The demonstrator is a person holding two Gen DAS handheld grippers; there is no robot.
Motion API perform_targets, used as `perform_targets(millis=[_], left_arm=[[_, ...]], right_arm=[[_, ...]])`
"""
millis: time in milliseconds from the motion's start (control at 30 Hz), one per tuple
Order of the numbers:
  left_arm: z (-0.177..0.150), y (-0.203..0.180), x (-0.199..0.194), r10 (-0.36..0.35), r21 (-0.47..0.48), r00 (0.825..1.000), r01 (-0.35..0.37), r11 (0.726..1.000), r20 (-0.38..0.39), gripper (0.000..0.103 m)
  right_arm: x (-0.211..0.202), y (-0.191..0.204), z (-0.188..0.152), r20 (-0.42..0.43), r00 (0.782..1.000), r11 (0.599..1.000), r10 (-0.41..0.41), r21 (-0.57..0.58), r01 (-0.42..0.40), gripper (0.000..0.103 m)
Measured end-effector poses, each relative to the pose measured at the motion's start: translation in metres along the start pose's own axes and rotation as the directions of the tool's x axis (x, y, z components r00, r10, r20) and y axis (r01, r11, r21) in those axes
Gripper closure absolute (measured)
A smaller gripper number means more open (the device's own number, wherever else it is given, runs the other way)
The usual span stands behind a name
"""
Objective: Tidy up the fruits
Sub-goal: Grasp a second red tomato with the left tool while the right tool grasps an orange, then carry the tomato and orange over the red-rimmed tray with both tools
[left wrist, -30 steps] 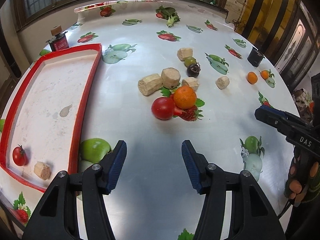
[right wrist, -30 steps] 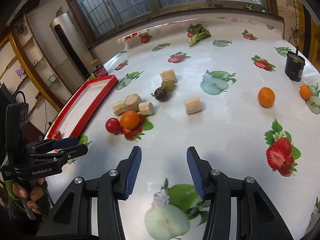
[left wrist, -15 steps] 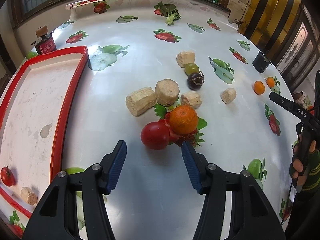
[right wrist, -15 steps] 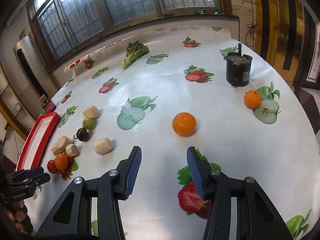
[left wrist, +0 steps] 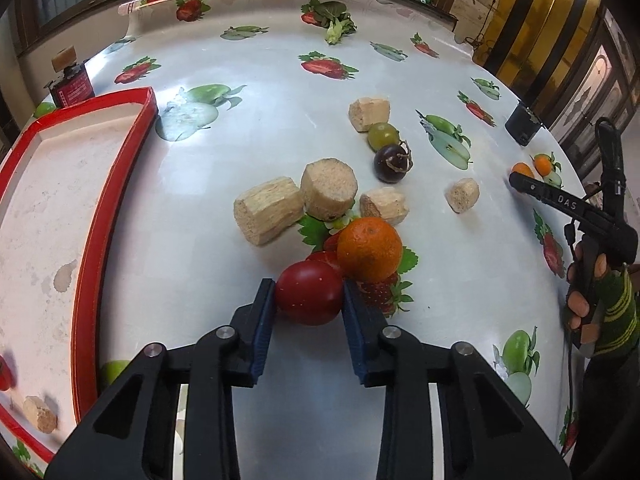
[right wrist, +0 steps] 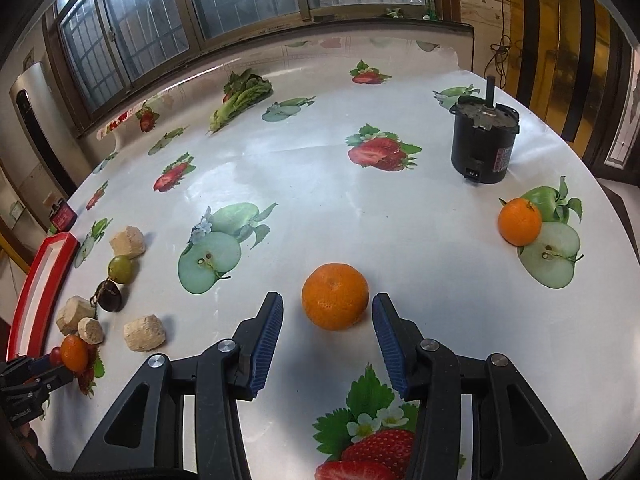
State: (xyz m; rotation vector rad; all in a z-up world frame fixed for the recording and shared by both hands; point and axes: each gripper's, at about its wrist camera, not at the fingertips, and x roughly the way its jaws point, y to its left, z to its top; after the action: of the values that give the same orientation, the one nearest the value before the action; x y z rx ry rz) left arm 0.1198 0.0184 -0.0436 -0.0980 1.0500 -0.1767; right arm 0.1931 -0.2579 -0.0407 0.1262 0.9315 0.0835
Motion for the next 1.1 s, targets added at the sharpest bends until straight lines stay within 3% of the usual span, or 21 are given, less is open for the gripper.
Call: perform_targets(millis=[100, 567, 1100], left_arm=[[-0.002, 0.002, -0.004, -0.014, -0.008, 1.0, 0.014, 1.0, 0.009, 0.073], [-0.02, 0.015, -0.049, 0.023, -0.02, 0.997, -0.022, 1.0, 0.074, 0.073], [-0.04, 0.063, -0.087, 0.085, -0.096, 0.988, -0.073, 0.993, 0.13, 0.073]], right_arm=[[0.003, 0.005, -0.003, 0.009, 1.0, 0.999, -0.026, -0.034, 0.027, 0.069], [-0.061, 0.073, -0.035, 0.047, 0.983, 0.979, 0.178, -0.11, -0.172, 0.07], [-0.094, 0.178, -0.069, -0.012, 0.944, 0.912, 0.33, -0.256, -0.322, 0.07]])
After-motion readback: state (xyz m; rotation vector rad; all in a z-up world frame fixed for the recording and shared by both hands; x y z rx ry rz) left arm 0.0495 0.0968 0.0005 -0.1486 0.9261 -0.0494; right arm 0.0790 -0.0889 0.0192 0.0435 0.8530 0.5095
